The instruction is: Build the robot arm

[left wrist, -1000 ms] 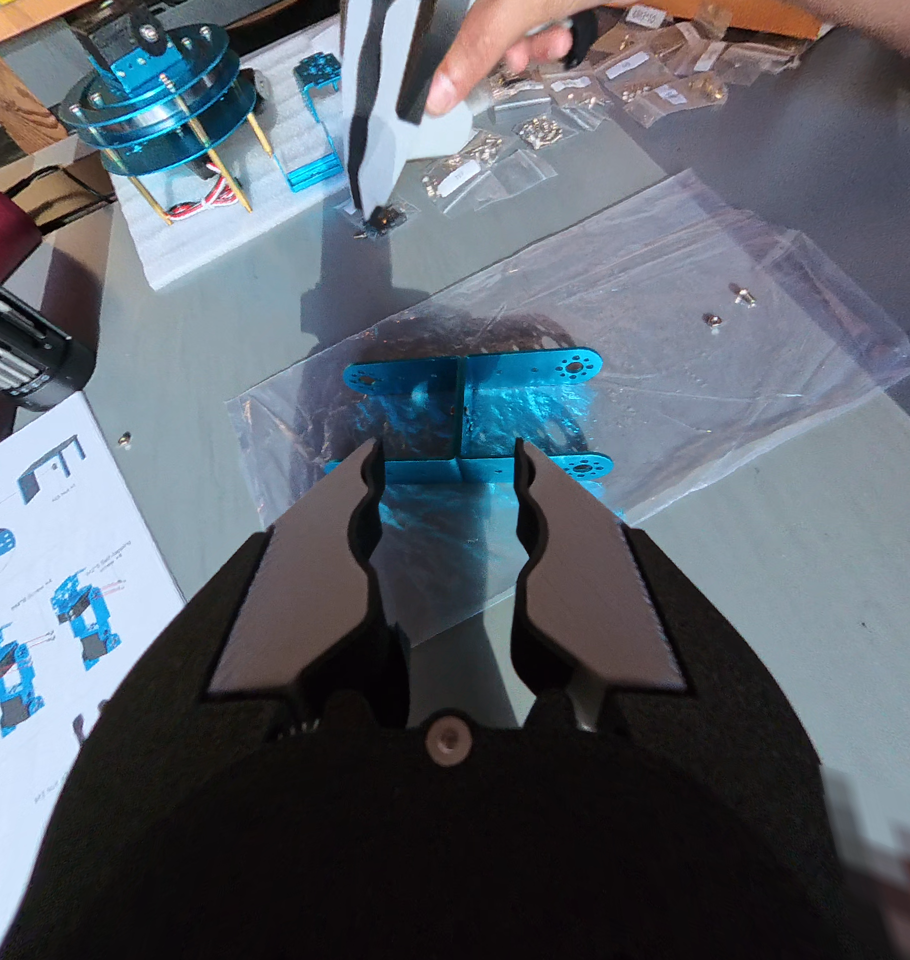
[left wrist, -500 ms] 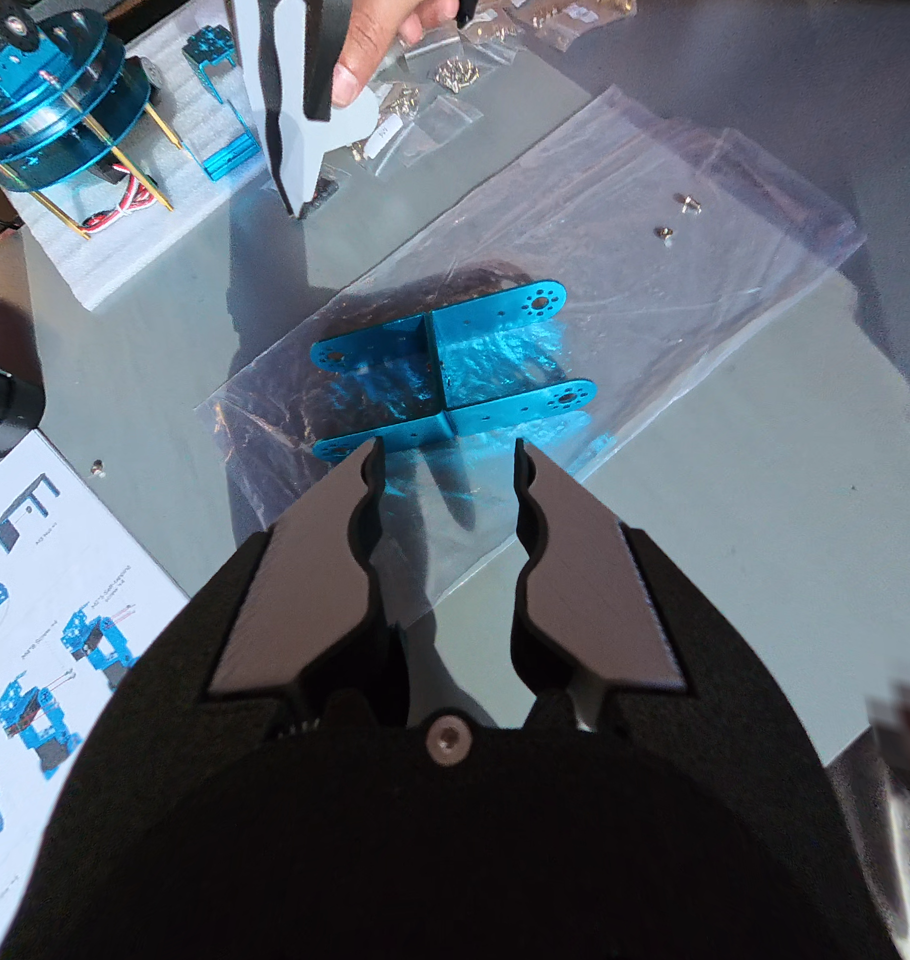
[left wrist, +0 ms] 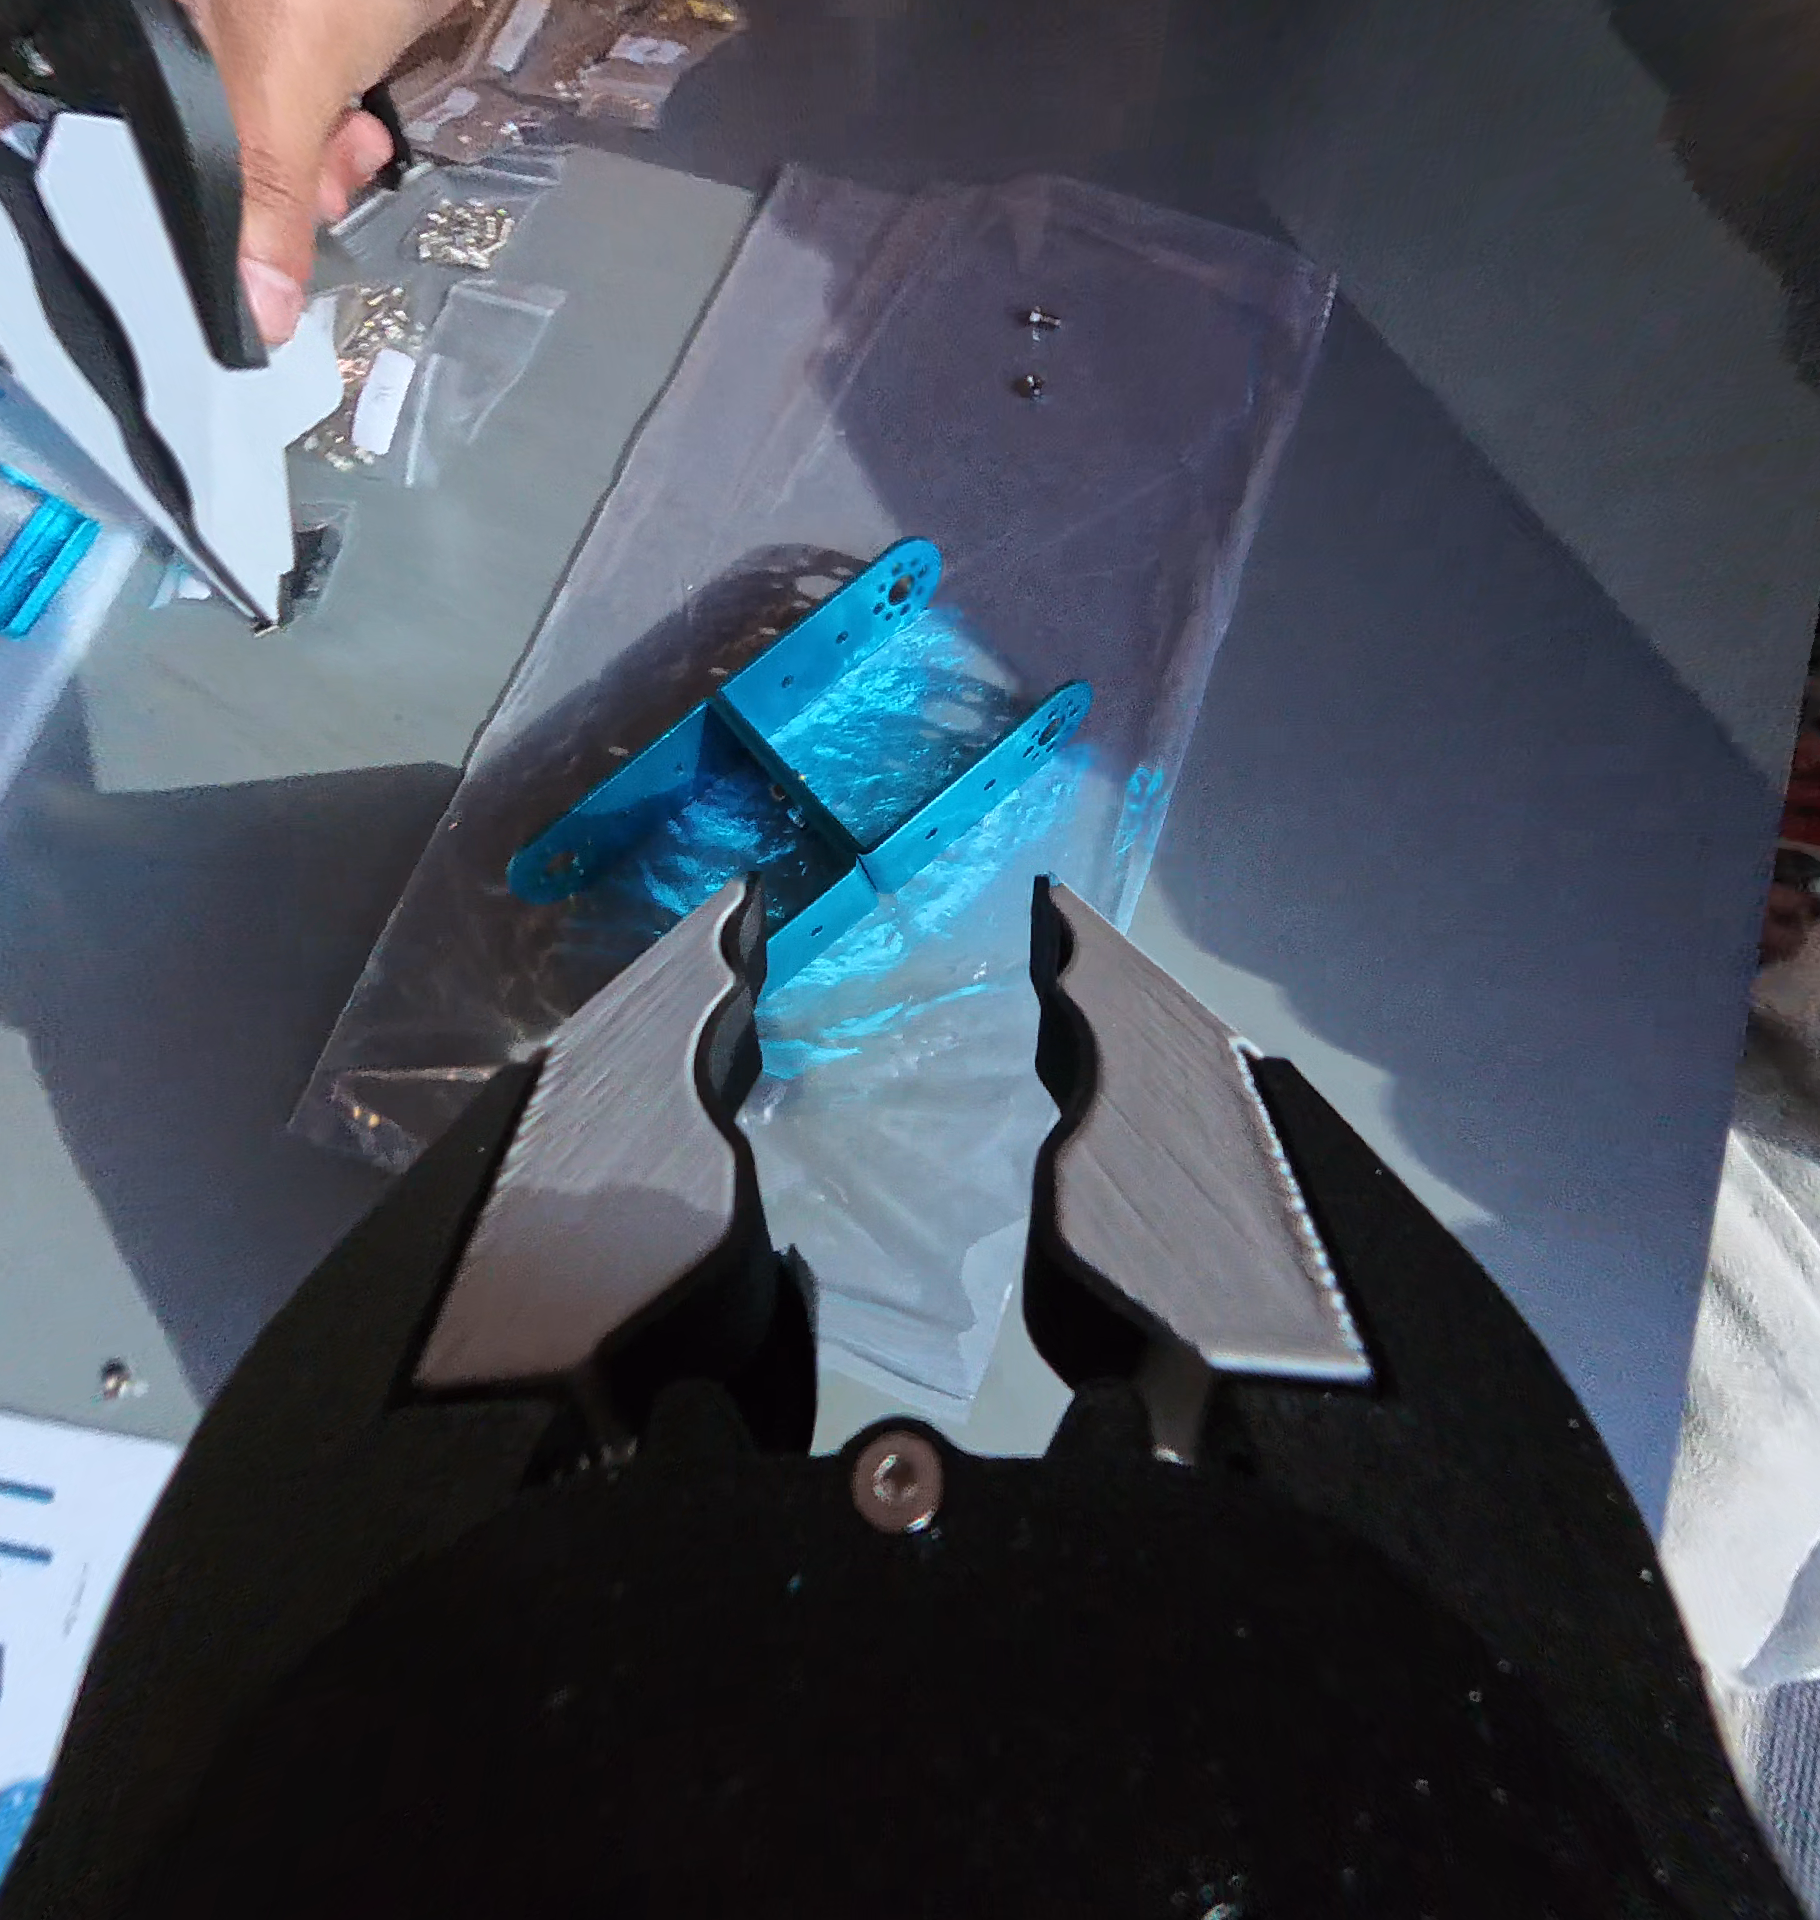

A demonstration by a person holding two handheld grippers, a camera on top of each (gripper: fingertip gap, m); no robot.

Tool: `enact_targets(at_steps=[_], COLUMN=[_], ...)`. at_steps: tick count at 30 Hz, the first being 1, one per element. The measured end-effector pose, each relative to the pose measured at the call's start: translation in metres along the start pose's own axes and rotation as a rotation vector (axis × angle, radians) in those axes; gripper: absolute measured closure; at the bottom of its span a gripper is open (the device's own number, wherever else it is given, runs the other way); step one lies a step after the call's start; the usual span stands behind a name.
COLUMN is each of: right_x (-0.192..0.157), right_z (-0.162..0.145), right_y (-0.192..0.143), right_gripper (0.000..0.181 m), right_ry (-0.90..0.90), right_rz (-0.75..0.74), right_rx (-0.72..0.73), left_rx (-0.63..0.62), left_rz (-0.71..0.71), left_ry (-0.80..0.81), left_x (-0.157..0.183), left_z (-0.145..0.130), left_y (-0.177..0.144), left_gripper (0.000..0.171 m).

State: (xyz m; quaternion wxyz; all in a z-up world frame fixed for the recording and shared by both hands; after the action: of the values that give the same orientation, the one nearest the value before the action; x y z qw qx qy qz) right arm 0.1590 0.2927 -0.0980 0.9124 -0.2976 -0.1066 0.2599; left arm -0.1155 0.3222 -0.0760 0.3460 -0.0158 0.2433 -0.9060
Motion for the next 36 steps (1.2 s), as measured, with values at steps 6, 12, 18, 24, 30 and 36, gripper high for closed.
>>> enact_targets(at_steps=[6, 12, 18, 24, 30, 36], right_x=[-0.003, -0.024, -0.069, -0.139, -0.165, -0.175], right_z=[0.001, 0.020, 0.042, 0.058, 0.045, 0.038], right_y=[-0.010, -0.015, -0.009, 0.010, 0.022, 0.029], right_gripper=[0.181, 0.181, 0.181, 0.181, 0.181, 0.181], right_ry=[-0.012, 0.034, 0.046, -0.230, -0.461, -0.645], right_rz=[0.096, 0.268, 0.534, 0.610, 0.495, 0.342], right_rx=[0.082, 0.220, 0.310, 0.198, 0.124, 0.089], left_rx=[-0.032, -0.015, -0.052, -0.028, -0.028, -0.022], left_rz=[-0.126, -0.145, -0.128, -0.132, -0.085, -0.093], left_ry=[0.015, 0.069, 0.080, 0.075, 0.056, 0.029], left_x=[-0.012, -0.018, -0.023, -0.027, -0.033, -0.033], left_z=[-0.013, -0.015, -0.021, -0.023, -0.027, -0.028], left_y=[0.013, 0.011, 0.013, 0.013, 0.014, 0.014], left_gripper=[0.127, 0.140, 0.134, 0.141, 0.139, 0.140])
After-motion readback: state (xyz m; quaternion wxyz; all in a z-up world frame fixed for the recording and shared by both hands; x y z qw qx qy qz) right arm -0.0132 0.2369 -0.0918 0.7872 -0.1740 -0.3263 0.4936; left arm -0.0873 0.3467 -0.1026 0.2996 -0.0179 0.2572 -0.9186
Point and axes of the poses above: each gripper's, where its closed fingertips meet, y out along the fingers, z out of its top, x = y × z across the jaws, the point moved 8 cm from there along -y, back along the fingers, and after that the axes turned 15 degrees about x, right-handed, at the moved point
